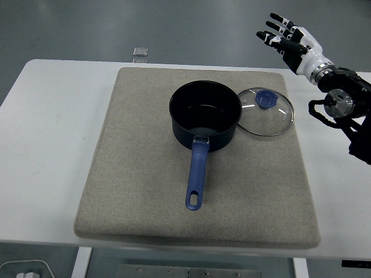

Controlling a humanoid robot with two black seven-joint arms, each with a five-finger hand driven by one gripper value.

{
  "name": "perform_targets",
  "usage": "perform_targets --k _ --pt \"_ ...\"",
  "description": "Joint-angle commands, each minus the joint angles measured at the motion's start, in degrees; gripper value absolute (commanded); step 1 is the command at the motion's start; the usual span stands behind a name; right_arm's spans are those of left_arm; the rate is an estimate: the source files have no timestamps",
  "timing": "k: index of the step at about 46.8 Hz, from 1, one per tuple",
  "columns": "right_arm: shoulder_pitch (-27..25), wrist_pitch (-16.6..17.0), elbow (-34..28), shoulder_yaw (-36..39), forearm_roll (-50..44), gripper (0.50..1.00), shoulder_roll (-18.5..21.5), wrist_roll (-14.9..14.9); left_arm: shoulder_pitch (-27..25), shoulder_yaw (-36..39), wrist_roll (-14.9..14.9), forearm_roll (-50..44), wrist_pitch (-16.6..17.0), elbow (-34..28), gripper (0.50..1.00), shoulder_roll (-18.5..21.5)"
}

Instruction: Lift the pot lid and place it to the right of the pot.

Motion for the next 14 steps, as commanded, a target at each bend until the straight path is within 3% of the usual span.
perform_targets --k 1,14 --pt "0.0 0.1 0.0 0.0 0.0 0.919 0.1 0.0 0.0 0.0 0.0 0.0 0.0 0.0 1.000 0.0" --pt "-0.4 0.0 0.0 0.1 0.1 0.919 0.6 0.1 0.0 0.0 0.0 0.0 -0.1 -0.1 1.000 0.0"
